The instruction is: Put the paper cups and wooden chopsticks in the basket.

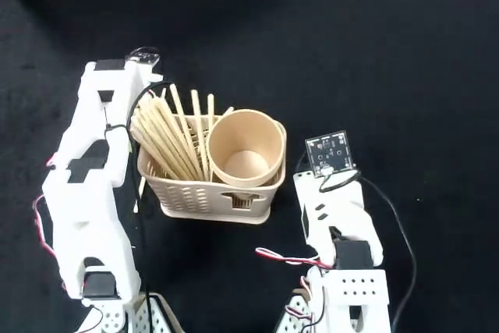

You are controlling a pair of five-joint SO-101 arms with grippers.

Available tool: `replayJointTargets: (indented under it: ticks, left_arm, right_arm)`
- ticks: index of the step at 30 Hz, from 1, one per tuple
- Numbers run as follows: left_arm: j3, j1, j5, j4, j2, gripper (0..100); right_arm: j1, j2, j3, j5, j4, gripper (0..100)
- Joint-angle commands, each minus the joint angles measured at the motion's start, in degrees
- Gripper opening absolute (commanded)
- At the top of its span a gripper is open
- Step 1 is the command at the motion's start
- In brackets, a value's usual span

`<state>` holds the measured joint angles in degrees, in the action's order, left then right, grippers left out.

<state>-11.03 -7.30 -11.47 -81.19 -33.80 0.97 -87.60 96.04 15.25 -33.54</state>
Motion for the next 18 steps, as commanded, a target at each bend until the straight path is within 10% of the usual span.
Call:
replayJointTargets:
  ticks: [1, 5, 18]
  left_arm:
    - [-4.44, 0.4, -0.18, 0.35, -3.52, 16]
    - [-6.46, -0.92, -0.18, 0.35, -4.92, 3]
    - [-7.69, -7.25, 8.97, -4.22, 2.55, 3]
  right_arm:
    - [0.09, -0.57, -3.12, 0.35, -0.18, 1.3]
    - [0.09, -0.57, -3.12, 0.35, -0.18, 1.3]
    - [0.09, -0.57, -3.12, 0.35, -0.18, 1.3]
